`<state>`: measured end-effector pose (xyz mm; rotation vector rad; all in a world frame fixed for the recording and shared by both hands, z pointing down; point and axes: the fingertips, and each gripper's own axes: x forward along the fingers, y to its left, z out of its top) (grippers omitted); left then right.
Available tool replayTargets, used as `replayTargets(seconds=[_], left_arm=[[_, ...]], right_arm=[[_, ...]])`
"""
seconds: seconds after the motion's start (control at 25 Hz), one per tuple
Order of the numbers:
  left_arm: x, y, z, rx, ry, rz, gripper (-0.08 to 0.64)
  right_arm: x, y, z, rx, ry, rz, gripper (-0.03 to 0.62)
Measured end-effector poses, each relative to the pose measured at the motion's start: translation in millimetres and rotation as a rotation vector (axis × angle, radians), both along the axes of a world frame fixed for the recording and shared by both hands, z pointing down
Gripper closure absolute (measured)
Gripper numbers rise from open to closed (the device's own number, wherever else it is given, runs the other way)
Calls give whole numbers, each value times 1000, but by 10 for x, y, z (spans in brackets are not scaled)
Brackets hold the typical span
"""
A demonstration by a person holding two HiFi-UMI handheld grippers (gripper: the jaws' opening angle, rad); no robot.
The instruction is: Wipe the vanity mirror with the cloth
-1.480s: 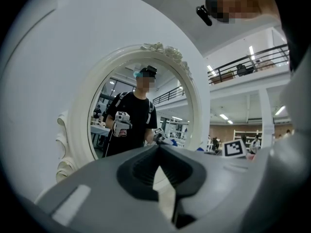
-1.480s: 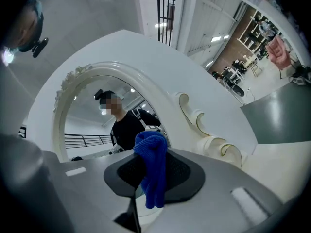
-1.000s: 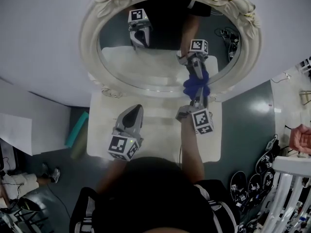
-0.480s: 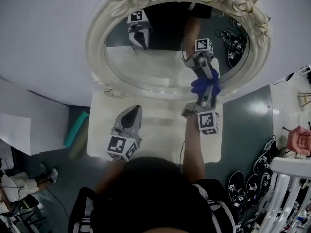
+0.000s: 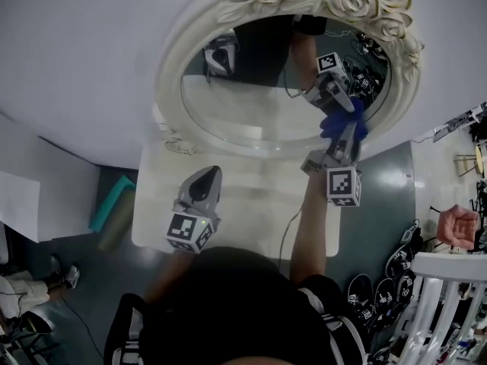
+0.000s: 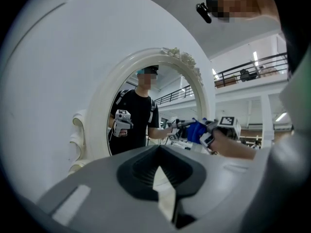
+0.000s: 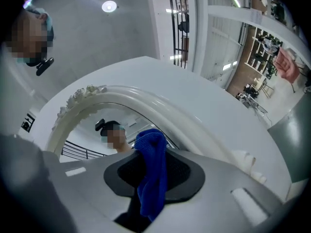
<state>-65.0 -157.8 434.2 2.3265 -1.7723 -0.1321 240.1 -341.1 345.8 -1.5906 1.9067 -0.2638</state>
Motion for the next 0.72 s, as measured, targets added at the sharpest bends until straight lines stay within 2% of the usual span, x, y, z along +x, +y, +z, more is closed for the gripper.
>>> replayTargets(seconds=[0.36, 0.72], left_arm=[[-136, 137, -73, 33, 20, -5, 551], [-214, 226, -77, 39, 38, -5, 551]], right_arm=[[-156, 39, -1023, 94, 191, 15, 505], [-660, 135, -1814, 192, 379, 6, 503]])
